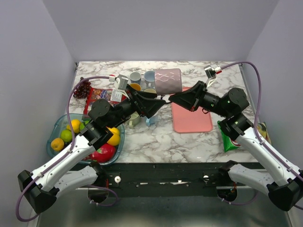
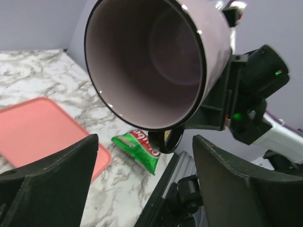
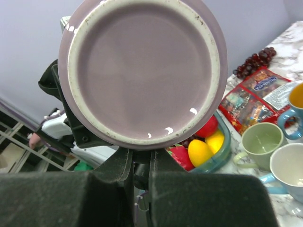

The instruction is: Turn the mug right side up

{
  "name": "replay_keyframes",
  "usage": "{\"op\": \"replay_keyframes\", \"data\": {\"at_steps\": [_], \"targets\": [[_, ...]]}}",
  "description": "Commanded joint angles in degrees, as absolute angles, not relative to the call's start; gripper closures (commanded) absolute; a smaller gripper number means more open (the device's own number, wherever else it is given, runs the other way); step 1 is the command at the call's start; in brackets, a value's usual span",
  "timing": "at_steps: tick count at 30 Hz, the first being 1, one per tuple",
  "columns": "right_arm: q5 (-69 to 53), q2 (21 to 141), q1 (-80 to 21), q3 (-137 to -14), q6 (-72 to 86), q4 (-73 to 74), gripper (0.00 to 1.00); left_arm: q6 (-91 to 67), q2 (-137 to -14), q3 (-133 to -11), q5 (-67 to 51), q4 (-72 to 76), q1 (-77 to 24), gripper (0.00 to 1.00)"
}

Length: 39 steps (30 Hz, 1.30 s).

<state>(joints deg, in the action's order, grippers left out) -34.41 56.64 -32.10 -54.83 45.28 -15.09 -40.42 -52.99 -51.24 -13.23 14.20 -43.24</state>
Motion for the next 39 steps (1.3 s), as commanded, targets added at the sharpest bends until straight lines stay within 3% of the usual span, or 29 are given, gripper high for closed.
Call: {"op": "replay_keyframes", "data": {"at_steps": [1, 11, 22, 25, 29, 32, 35, 36, 39], "targets": [[-33.84, 56.51, -33.84, -57.04, 48.08, -26.01, 0.99, -42.98, -51.94, -50.97, -15.56, 19.07, -43.15, 0.19], [-34.63, 58.01, -35.42, -56.34, 49.57, -31.29, 0.99, -46.67, -53.09, -50.19, -15.12, 23.11, -43.15, 0.48], [-36.39, 60.12, -36.91, -55.37, 50.80, -33.75, 0.99, -48.87, -54.40, -48.96, -14.41, 27.07, -43.15, 0.58], [-36.74, 60.38, -37.09, -55.02, 51.06, -34.01, 0.99, -48.95, -54.58, -49.04, -14.15, 27.25, -43.15, 0.68], [-36.13, 60.12, -37.18, -54.58, 50.28, -32.44, 0.99, -48.69, -54.49, -49.48, -13.10, 26.11, -43.15, 1.00], [-34.28, 59.50, -37.26, -54.14, 48.00, -28.76, 0.99, -48.08, -54.05, -49.40, -11.96, 24.79, -43.15, 1.00], [-31.03, 59.06, -37.18, -54.14, 45.54, -22.88, 0.88, -46.59, -52.91, -49.48, -9.85, 21.63, -43.15, 1.00], [-30.24, 58.89, -37.18, -54.05, 45.09, -21.46, 0.67, -46.15, -52.56, -49.66, -9.06, 19.36, -43.15, 1.00], [-25.06, 57.83, -37.18, -52.48, 44.74, -17.06, 0.31, -43.86, -50.81, -50.01, -6.60, 14.53, -43.15, 1.00]]}}
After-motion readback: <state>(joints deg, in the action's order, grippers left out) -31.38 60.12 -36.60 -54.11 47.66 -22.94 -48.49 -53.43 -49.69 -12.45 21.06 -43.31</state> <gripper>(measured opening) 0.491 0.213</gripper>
